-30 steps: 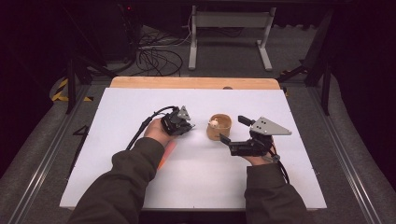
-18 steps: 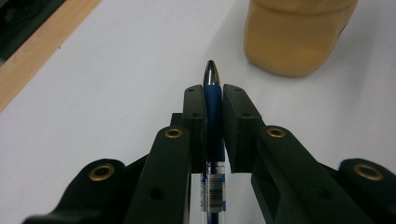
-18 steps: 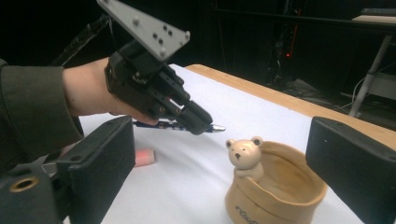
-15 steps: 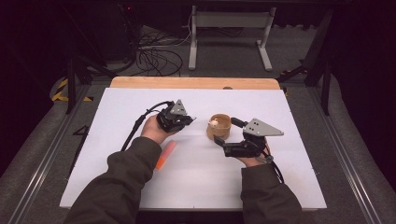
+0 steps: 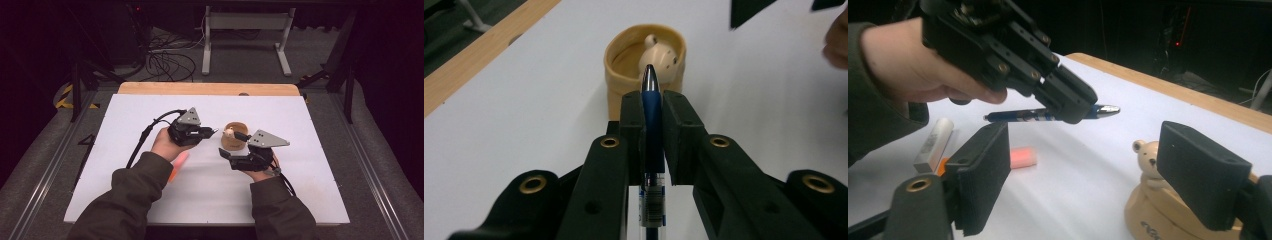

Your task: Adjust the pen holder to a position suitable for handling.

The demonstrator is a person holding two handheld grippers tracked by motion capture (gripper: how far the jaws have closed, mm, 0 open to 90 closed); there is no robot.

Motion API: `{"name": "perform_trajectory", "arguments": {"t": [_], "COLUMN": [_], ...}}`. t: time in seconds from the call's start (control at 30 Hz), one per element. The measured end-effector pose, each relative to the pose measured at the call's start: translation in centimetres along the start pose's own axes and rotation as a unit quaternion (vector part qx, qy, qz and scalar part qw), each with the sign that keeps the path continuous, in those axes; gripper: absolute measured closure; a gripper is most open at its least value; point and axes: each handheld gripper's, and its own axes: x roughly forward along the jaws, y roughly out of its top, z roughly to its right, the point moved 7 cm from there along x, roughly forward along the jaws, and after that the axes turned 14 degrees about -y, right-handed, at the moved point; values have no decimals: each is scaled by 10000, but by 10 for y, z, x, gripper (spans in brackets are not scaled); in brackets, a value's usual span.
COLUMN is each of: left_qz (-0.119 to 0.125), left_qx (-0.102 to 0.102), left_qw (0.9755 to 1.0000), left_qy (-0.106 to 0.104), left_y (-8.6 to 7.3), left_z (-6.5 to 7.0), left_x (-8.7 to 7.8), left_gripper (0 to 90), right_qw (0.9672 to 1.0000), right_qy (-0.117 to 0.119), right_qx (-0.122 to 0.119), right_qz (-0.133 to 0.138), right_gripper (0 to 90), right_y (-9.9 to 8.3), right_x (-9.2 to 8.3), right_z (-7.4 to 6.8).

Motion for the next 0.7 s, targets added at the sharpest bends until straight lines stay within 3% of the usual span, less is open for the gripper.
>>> {"name": "perform_trajectory", "arguments": {"t": [0.17, 0.43, 0.7], "left_qz": [171, 433, 490], "left_qx": [26, -95, -87], "left_qw": [9998, 9988, 9982], "left_qy": [-67, -197, -338], "left_y": [9, 16, 20], "left_z": [11, 20, 29], "left_x": [-3, -5, -1], "left_gripper": [802, 802, 802], "right_qw": [10000, 9999, 9998], "right_qy": [13, 127, 213], "right_qx": [-17, -13, -7], "right_qz": [-16, -32, -61], "right_gripper": [270, 324, 367], "right_y": [-2, -4, -6], "right_x": [3, 9, 16], "right_z": [-5, -16, -30]}}
